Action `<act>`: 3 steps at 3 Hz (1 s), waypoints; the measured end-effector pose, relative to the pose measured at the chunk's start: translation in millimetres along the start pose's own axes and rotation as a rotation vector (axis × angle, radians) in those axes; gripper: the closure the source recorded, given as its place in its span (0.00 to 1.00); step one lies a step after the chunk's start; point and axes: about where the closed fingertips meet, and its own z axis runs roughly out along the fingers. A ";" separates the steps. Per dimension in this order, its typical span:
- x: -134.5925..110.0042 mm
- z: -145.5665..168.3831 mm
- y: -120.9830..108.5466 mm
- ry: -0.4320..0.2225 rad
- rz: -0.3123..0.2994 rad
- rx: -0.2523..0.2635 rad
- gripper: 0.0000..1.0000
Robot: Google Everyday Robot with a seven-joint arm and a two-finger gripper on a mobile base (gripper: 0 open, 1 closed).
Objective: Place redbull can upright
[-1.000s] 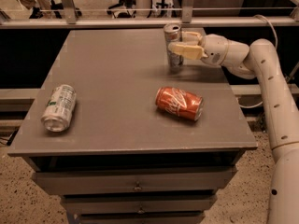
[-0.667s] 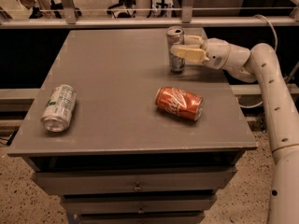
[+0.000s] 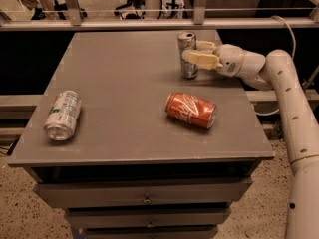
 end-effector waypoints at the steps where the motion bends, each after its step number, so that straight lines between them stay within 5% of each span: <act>1: 6.6 -0.9 -1.7 0.018 0.015 0.013 0.17; 2: 11.1 -8.9 -0.8 0.035 0.022 0.040 0.00; 3: 14.5 -23.0 2.6 0.050 0.025 0.075 0.00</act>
Offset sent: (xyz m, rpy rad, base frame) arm -0.0090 -0.0274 -0.0247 -0.0534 0.0608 -0.0884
